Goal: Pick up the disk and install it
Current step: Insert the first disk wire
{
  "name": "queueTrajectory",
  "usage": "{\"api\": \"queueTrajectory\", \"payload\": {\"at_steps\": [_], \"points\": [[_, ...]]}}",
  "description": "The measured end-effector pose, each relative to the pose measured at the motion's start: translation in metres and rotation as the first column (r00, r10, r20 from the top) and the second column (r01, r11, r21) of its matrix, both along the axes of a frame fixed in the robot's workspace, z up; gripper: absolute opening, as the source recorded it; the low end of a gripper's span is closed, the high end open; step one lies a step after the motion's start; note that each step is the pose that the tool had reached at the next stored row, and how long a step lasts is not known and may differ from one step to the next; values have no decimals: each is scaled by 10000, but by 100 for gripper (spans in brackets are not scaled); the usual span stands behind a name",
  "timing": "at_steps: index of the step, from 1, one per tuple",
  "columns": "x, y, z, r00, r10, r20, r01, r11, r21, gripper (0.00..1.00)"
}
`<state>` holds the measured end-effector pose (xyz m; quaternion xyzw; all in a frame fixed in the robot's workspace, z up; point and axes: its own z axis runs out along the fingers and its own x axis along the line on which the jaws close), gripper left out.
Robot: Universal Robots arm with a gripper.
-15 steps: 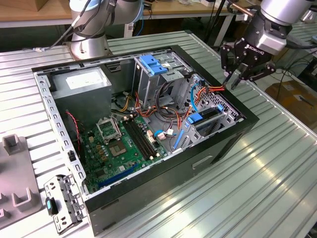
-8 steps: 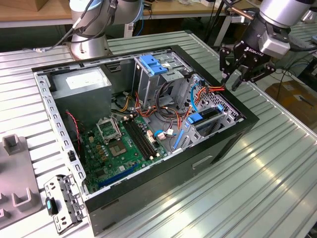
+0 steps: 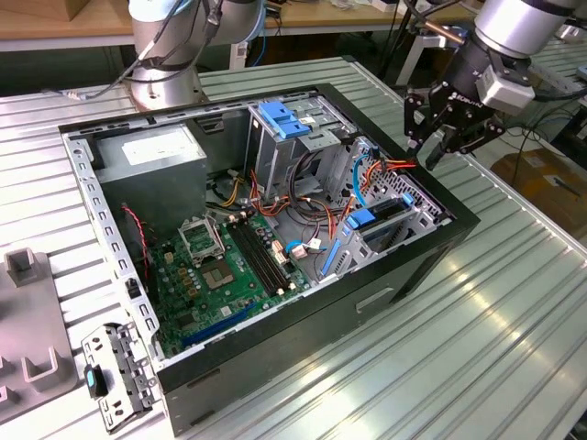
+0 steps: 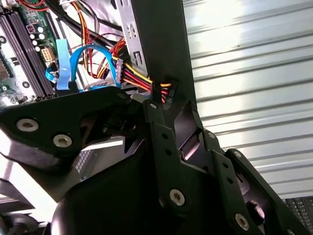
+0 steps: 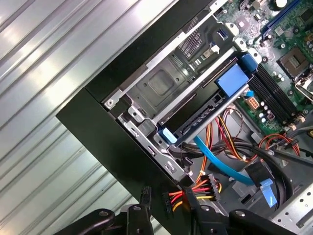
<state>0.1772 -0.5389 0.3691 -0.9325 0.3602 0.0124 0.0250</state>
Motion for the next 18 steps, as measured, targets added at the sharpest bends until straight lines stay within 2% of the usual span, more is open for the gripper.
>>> {"api": "queueTrajectory", "payload": {"at_steps": [3,4,8,10,12,16,18], "points": [[6,3,-7,10000,92,0,-92,10000,-4,37],[7,3,-11,9999,114,0,-114,9999,-1,30],[7,5,-28,9995,331,11,-331,9995,-1,29],[7,6,-19,9994,332,10,-332,9994,-3,16],[7,20,39,9994,332,10,-332,9994,-32,16],[6,22,47,9994,332,9,-332,9994,-52,16],[-24,23,47,9994,333,10,-333,9994,-53,16]]}}
